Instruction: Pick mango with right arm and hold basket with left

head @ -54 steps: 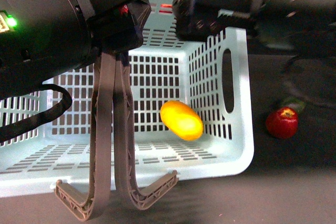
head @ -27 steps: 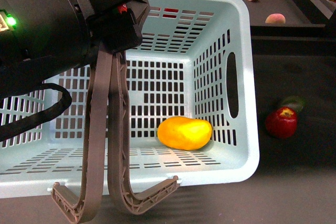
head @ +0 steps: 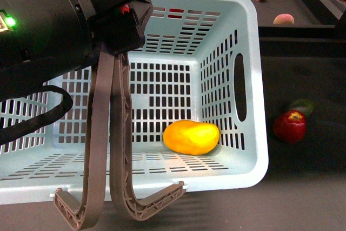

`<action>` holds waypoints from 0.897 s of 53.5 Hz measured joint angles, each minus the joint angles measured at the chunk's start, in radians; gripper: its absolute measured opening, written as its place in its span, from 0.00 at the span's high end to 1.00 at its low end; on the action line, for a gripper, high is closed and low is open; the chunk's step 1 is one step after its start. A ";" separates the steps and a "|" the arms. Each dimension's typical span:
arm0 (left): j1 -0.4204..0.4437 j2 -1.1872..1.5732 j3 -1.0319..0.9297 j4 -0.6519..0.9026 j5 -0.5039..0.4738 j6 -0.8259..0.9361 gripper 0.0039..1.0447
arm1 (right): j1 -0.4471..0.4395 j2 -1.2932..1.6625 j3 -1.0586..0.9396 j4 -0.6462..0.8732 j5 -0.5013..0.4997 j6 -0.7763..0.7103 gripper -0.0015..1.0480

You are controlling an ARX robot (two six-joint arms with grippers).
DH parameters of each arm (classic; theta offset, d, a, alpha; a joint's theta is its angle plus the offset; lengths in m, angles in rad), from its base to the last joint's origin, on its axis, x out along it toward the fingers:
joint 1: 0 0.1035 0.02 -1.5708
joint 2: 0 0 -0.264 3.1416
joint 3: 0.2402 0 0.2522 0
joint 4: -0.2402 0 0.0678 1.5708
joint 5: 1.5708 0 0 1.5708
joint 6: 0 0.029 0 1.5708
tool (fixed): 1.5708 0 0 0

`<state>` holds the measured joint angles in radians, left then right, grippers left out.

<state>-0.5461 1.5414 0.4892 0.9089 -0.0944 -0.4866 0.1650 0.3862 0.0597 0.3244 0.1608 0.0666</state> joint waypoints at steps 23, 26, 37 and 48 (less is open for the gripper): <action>0.000 0.000 0.000 0.000 -0.001 0.004 0.93 | -0.162 -0.137 -0.055 -0.074 -0.160 -0.063 0.98; 0.000 0.000 0.000 0.000 0.000 0.004 0.93 | -0.162 -0.152 -0.055 -0.086 -0.159 -0.063 0.98; 0.000 0.000 0.000 0.000 0.000 0.004 0.93 | -0.163 -0.199 -0.055 -0.133 -0.159 -0.063 0.98; 0.000 0.000 0.000 0.000 0.000 0.004 0.93 | -0.163 -0.354 -0.054 -0.315 -0.162 -0.064 0.98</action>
<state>-0.5461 1.5414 0.4896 0.9089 -0.0944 -0.4824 0.0021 0.0319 0.0059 0.0090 -0.0013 0.0029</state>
